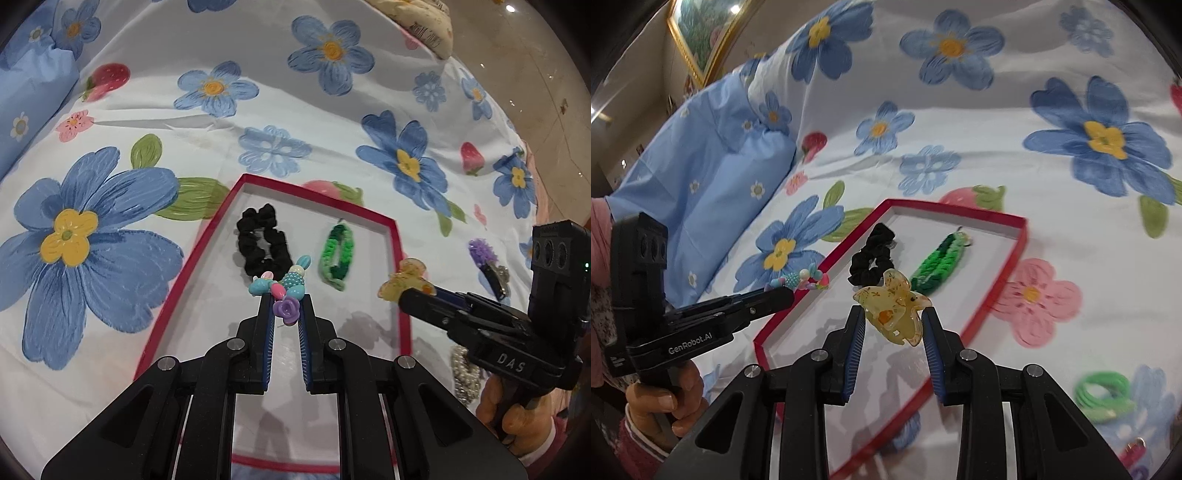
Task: Organize jewelry
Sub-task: 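Carry the beaded bracelet and yellow claw clip in both tools into the tray, then open the left tool to release the bracelet while the right tool releases the clip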
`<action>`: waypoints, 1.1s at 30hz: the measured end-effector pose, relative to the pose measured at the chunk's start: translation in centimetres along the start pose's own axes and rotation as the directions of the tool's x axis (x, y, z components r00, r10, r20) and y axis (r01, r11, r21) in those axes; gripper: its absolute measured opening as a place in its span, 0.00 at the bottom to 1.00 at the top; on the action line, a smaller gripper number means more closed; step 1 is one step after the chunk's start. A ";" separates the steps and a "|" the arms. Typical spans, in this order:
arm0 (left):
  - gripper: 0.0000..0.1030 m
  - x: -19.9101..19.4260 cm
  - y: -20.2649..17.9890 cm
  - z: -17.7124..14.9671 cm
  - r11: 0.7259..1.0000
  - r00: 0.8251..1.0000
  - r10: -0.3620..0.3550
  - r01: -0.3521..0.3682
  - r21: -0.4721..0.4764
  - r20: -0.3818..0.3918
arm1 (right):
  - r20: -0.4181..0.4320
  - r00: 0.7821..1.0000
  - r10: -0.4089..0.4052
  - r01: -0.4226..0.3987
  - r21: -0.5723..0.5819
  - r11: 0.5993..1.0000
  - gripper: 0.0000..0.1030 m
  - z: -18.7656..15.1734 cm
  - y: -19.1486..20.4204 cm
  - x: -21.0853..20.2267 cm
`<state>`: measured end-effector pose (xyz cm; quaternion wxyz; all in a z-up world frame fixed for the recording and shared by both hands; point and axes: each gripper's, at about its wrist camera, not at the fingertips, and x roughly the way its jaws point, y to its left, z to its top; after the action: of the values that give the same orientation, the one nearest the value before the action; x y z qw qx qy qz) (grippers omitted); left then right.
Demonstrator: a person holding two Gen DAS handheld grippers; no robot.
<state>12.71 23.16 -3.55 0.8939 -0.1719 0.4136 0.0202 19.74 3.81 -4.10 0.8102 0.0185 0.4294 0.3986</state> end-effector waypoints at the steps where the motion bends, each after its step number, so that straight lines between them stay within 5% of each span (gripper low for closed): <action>1: 0.10 0.4 0.2 0.1 1.000 1.000 0.005 -0.005 0.001 -0.006 | -0.006 1.000 -0.004 0.003 -0.004 1.000 0.31 0.1 0.1 0.4; 12: 0.11 3.9 0.9 0.0 0.999 0.998 0.036 -0.036 0.005 -0.060 | -0.102 0.994 -0.041 0.037 -0.044 0.998 0.31 -0.4 -0.1 5.4; 33: 0.11 5.6 0.6 -0.4 0.997 0.992 0.070 -0.067 0.033 -0.107 | -0.163 0.976 -0.143 0.114 -0.172 0.978 0.29 -0.7 0.2 5.5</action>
<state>16.02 23.00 -8.16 0.8714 -0.1452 0.4673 0.0352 20.88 7.35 -8.19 0.7924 -0.1102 0.4653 0.3788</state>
